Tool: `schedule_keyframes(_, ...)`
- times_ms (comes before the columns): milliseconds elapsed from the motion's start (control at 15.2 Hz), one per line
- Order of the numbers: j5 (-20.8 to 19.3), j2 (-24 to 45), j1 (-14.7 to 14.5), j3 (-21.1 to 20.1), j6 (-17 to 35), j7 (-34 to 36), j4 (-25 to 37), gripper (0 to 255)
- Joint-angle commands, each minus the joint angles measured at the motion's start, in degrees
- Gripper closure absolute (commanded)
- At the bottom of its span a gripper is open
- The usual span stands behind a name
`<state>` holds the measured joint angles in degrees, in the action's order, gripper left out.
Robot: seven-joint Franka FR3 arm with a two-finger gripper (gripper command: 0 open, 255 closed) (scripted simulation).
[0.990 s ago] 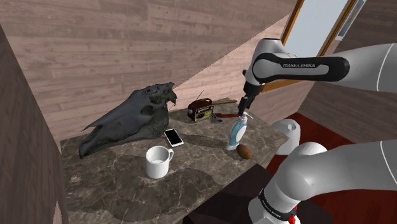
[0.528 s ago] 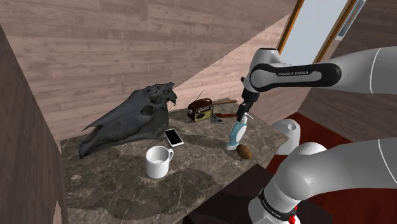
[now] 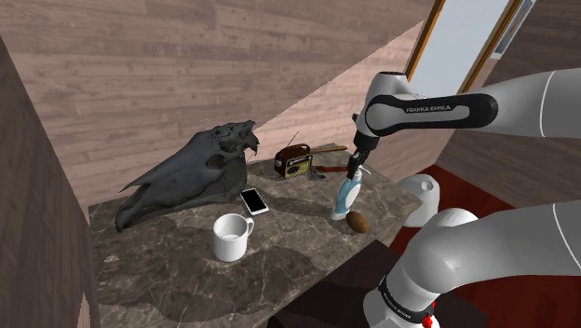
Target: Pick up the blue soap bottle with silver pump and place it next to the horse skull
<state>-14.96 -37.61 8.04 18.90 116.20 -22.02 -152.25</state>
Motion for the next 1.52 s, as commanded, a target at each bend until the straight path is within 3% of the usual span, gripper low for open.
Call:
schedule_keyframes(0, 0.0, 0.0, 0.0, 0.0, 0.0, 0.0, 0.0, 255)
schedule_keyframes(528, 0.0, 0.0, 0.0, 0.0, 0.0, 0.0, 0.0, 255)
schedule_keyframes(1452, 1.8, -2.3, -0.6, -2.1, -11.6, -0.6, 9.3, 255)
